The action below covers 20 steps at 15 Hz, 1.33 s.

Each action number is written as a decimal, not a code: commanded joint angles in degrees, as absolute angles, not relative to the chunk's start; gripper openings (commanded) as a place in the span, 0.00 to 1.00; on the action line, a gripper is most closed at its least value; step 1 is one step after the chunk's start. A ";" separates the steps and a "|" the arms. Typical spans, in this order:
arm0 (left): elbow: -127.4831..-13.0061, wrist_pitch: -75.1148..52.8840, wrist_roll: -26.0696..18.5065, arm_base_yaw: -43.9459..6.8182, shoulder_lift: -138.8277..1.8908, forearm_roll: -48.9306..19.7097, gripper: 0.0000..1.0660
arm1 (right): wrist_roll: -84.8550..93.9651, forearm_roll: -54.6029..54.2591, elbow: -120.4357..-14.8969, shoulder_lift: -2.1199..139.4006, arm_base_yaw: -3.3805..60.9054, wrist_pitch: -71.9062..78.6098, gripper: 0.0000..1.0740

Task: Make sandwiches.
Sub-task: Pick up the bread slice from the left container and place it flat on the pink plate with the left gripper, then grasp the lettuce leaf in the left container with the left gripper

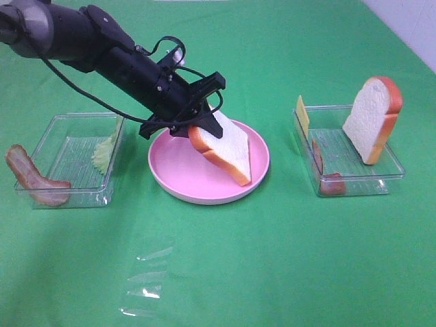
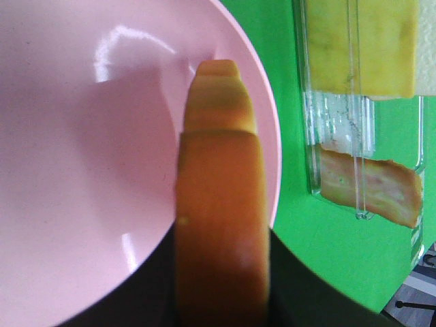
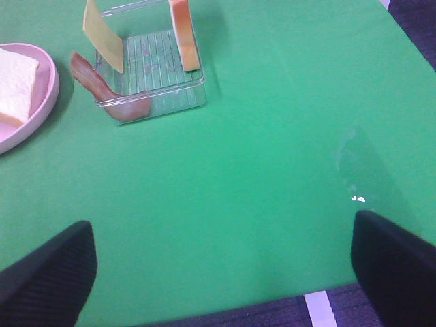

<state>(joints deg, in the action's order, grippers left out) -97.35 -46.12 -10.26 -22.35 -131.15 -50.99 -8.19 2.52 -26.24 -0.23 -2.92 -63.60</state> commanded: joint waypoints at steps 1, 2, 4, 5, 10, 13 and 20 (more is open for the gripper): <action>-97.52 -46.70 -8.77 -22.46 -132.07 -50.59 0.00 | -7.68 2.52 -26.13 -1.78 -2.92 -63.20 0.91; -97.52 -46.70 -8.65 -22.46 -132.01 -50.19 0.01 | -7.68 2.52 -26.13 -1.78 -2.92 -63.20 0.91; -97.52 -46.70 -8.65 -22.46 -132.01 -49.96 0.11 | -7.68 2.52 -26.13 -1.78 -2.92 -63.20 0.91; -97.52 -46.70 -8.65 -22.46 -132.01 -49.96 0.21 | -7.68 2.52 -26.13 -1.78 -2.92 -63.20 0.91; -97.69 -48.76 -8.54 -22.40 -129.60 -42.51 0.96 | -7.68 2.52 -26.13 -1.78 -2.92 -63.20 0.91; -99.81 -54.66 -8.59 -22.23 -126.28 -35.98 0.96 | -7.68 2.52 -26.13 -1.78 -2.92 -63.20 0.91; -109.55 -75.86 3.21 -22.23 -120.66 -11.75 0.96 | -7.68 2.52 -26.13 -1.78 -2.92 -63.20 0.91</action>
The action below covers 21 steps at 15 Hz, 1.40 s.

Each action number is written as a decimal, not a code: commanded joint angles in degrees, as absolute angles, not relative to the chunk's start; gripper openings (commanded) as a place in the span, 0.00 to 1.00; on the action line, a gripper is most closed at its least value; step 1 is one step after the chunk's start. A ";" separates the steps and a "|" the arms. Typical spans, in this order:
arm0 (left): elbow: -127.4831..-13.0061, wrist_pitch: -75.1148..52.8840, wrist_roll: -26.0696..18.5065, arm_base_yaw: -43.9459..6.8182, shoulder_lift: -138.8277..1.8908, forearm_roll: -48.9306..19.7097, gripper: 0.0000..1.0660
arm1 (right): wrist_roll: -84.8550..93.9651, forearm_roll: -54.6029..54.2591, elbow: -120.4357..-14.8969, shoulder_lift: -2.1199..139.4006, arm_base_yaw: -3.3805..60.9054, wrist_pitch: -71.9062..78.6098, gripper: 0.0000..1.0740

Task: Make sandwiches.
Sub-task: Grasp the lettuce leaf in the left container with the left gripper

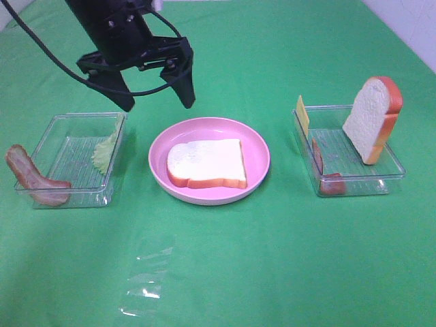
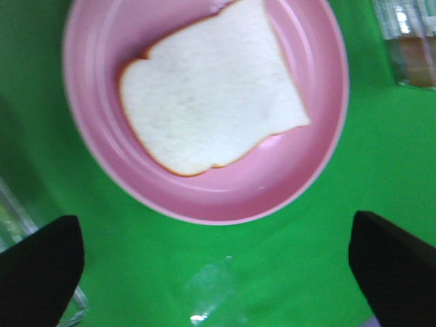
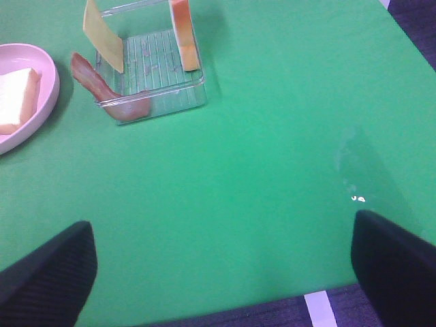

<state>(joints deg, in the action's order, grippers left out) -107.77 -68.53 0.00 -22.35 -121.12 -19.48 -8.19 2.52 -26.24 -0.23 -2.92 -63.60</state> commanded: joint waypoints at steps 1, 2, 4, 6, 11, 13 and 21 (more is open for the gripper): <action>-110.41 -75.69 5.39 -22.23 -120.61 -3.84 0.96 | -7.68 2.46 -26.13 -1.78 -2.92 -63.20 0.91; -110.41 -75.69 5.50 -21.89 -121.12 -1.49 0.96 | -7.68 2.46 -26.13 -1.78 -2.92 -63.20 0.91; -110.58 -75.69 7.45 -19.94 -122.96 0.86 0.95 | -7.68 2.46 -26.13 -1.78 -2.92 -63.20 0.91; -111.04 -75.57 7.79 -18.68 -124.79 0.74 0.95 | -7.68 2.46 -26.13 -1.78 -2.92 -63.20 0.91; -115.51 -74.94 7.85 -18.74 -132.41 0.80 0.94 | -7.68 2.52 -26.13 -1.78 -2.92 -63.20 0.91; -116.43 -74.89 7.85 -18.74 -133.61 0.57 0.94 | -7.68 2.52 -26.13 -1.78 -2.92 -63.20 0.91; -116.88 -74.94 7.62 -18.74 -134.93 0.00 0.81 | -7.68 2.52 -26.13 -1.78 -2.92 -63.20 0.91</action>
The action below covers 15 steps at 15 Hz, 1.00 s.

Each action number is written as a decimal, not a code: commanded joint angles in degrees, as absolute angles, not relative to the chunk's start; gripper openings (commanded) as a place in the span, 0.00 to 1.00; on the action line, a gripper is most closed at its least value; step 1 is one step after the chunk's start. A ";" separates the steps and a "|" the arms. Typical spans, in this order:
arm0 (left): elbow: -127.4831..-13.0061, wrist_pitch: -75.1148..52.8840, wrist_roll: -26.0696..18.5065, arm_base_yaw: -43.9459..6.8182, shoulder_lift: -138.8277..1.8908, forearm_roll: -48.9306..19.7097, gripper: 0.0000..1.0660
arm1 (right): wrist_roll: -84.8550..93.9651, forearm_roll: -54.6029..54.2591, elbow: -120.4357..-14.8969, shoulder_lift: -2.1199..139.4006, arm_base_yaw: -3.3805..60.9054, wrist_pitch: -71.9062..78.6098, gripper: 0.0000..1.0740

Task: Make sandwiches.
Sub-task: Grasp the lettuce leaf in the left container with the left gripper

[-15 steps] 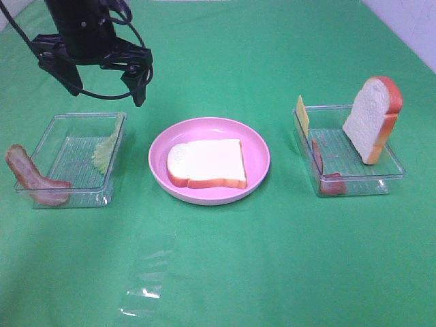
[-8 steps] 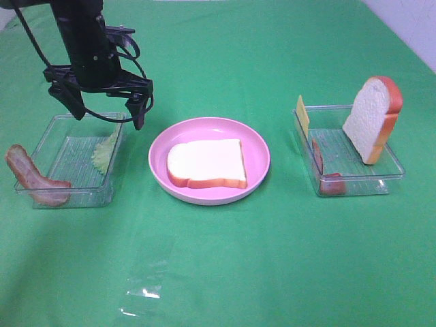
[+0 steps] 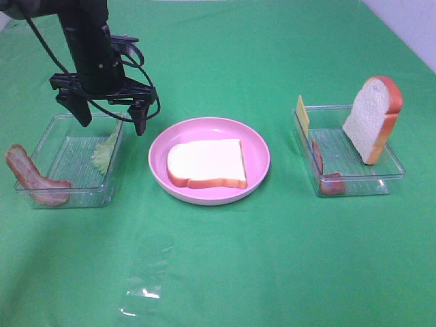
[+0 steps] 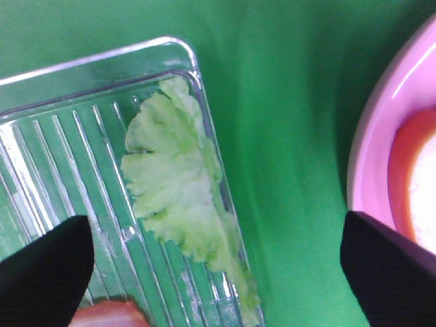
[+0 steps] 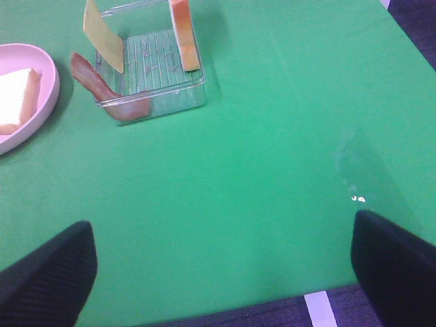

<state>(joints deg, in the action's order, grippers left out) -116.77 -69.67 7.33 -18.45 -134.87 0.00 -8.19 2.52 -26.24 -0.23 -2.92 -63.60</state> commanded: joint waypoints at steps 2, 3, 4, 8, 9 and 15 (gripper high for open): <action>-116.88 -74.94 7.28 -18.74 -134.93 0.29 0.64 | -7.68 2.52 -26.13 -1.78 -2.92 -63.20 0.91; -116.88 -74.94 7.33 -18.74 -134.93 0.29 0.51 | -7.68 2.52 -26.13 -1.78 -2.92 -63.20 0.91; -116.88 -74.77 7.28 -18.74 -134.93 0.29 0.37 | -7.68 2.52 -26.13 -1.78 -2.92 -63.20 0.91; -116.88 -75.00 7.28 -18.74 -134.93 0.00 0.27 | -7.68 2.52 -26.13 -1.78 -2.92 -63.20 0.91; -116.88 -75.00 7.28 -18.74 -134.93 0.00 0.27 | -7.68 2.52 -26.13 -1.78 -2.92 -63.20 0.91; -116.88 -74.89 6.99 -18.74 -134.93 -0.34 0.00 | -7.68 2.52 -26.13 -1.78 -2.92 -63.20 0.91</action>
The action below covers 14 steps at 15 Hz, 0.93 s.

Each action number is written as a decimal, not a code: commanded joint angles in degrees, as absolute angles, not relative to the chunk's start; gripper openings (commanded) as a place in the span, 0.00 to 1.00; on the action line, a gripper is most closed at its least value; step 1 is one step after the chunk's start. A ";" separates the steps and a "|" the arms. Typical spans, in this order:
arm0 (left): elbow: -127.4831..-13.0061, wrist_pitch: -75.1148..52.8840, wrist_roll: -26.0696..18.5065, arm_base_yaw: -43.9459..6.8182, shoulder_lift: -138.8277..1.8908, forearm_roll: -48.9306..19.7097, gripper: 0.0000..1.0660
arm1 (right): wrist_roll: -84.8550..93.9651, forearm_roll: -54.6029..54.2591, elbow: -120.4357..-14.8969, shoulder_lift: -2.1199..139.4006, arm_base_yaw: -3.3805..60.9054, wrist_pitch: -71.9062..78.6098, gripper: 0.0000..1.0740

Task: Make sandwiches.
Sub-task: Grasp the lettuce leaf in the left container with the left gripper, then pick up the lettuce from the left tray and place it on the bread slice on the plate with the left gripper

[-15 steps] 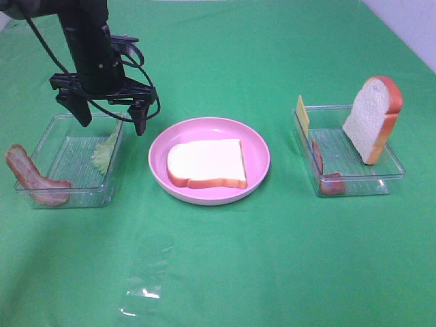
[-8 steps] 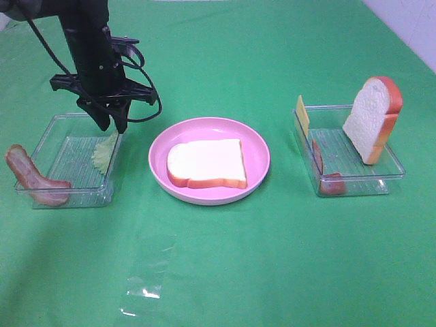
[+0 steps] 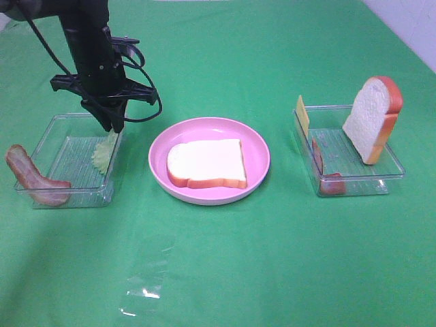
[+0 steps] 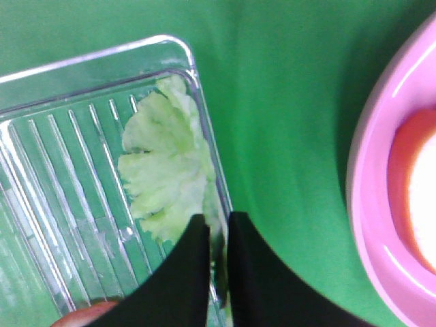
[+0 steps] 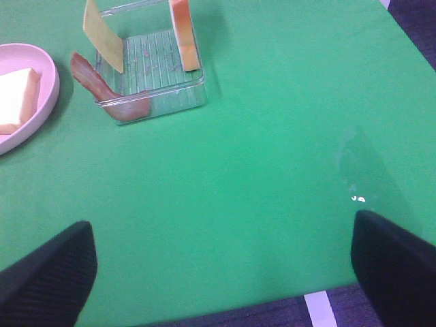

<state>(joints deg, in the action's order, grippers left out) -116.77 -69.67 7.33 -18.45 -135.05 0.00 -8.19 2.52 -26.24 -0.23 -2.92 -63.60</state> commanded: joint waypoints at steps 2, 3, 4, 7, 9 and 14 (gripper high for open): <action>-116.88 -74.71 6.76 -18.74 -134.93 -0.34 0.00 | -7.68 2.52 -26.13 -1.78 -2.92 -63.20 0.91; -116.88 -75.00 6.53 -18.74 -134.87 -0.34 0.00 | -7.68 2.52 -26.13 -1.78 -2.92 -63.20 0.91; -116.88 -75.63 6.19 -18.74 -134.42 -0.34 0.00 | -7.68 2.52 -26.13 -1.78 -2.92 -63.20 0.91; -116.88 -74.66 5.33 -18.79 -126.68 -3.32 0.00 | -7.68 2.52 -26.13 -1.78 -2.92 -63.20 0.91; -116.88 -74.54 5.27 -18.85 -122.50 -5.90 0.00 | -7.68 2.52 -26.13 -1.78 -2.92 -63.20 0.91; -116.88 -71.05 0.29 -22.63 -120.26 -19.14 0.00 | -7.68 2.52 -26.13 -1.78 -2.92 -63.20 0.91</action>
